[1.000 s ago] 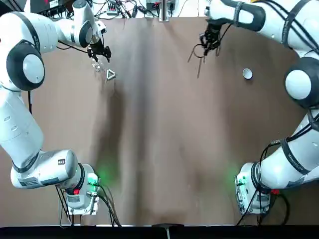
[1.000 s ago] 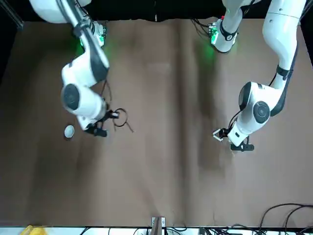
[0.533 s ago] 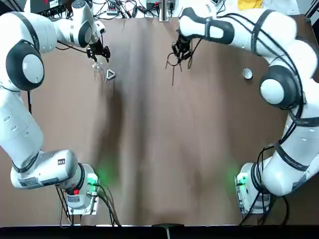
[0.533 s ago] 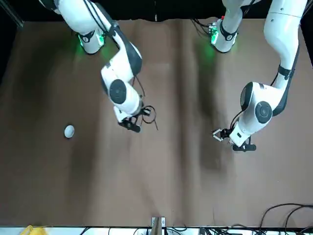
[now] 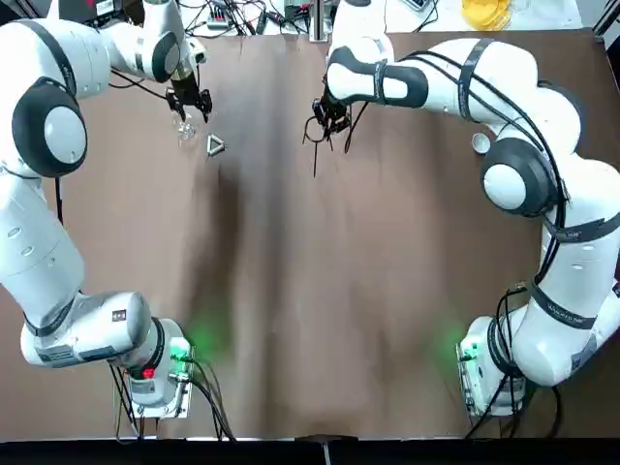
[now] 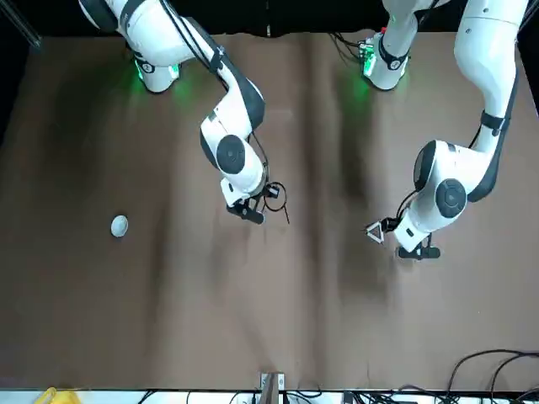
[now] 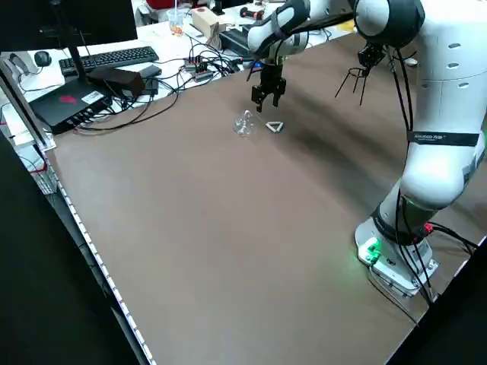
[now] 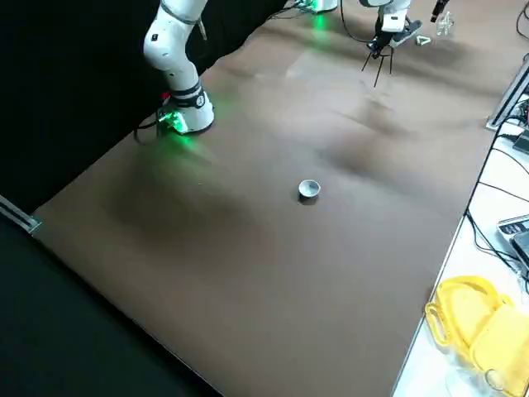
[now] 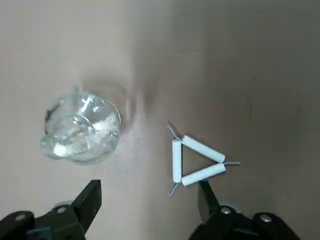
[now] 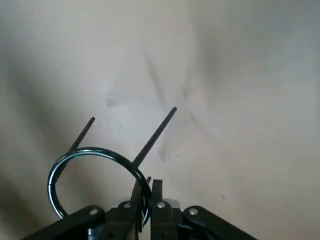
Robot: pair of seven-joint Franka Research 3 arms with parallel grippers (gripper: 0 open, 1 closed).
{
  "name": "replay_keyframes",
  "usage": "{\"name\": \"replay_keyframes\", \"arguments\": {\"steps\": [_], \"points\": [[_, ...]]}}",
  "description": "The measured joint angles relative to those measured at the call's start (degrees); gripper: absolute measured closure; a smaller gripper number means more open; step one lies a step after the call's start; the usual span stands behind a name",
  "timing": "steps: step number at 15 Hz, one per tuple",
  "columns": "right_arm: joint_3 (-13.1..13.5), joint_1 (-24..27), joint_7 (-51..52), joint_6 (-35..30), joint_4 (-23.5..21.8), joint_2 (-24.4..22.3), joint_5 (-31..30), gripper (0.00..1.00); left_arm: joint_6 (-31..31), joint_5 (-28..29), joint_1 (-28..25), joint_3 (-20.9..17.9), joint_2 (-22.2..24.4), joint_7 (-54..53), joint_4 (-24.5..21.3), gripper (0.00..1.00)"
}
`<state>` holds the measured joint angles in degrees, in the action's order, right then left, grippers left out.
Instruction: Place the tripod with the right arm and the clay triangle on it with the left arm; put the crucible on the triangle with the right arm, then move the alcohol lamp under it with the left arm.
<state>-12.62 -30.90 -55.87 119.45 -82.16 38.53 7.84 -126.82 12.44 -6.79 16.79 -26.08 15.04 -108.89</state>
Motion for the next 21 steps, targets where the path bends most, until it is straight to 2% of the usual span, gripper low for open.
{"name": "replay_keyframes", "arguments": {"steps": [1,3,4,5,7,12,16,17,20,21], "points": [[0.1,-0.5,-0.1,0.4,0.0,0.3,0.0,0.93,0.0,0.0,0.1,0.0,-0.4,0.1,-0.5,0.21],[0.1,-1.2,-0.4,1.0,0.0,0.9,0.0,0.93,0.0,0.0,0.1,0.0,-1.6,0.3,-1.0,0.23],[0.2,-1.5,-0.5,1.1,0.0,1.1,0.0,0.93,-0.1,0.0,0.1,0.0,-2.3,0.3,-1.0,0.30],[0.2,-1.9,-0.8,1.2,0.0,1.3,0.0,0.93,-0.2,0.0,0.1,0.0,-2.7,0.3,-0.9,0.30],[0.3,-2.3,-1.2,1.6,0.0,1.4,0.0,0.93,-1.0,0.0,0.2,0.0,-3.5,0.4,-0.8,0.36],[0.3,-2.6,-1.2,2.5,0.0,2.2,0.0,0.93,-6.9,0.0,0.2,0.0,-6.9,1.0,-0.6,0.43],[0.3,-2.6,-1.3,2.5,0.0,2.2,0.0,0.91,-7.7,0.2,0.6,-0.2,-8.2,1.0,0.0,0.48],[0.4,-2.6,-1.3,2.5,0.1,2.2,0.0,0.85,-7.7,0.4,0.7,-0.3,-8.2,1.0,0.1,0.49],[0.6,-2.6,-1.3,2.5,0.6,2.2,-0.4,0.56,-7.7,0.8,0.8,-0.4,-8.2,1.0,0.2,0.55],[0.8,-2.6,-1.3,2.5,1.2,2.2,-0.5,0.38,-7.6,1.1,0.8,-0.6,-8.2,1.0,0.2,0.56]]}}
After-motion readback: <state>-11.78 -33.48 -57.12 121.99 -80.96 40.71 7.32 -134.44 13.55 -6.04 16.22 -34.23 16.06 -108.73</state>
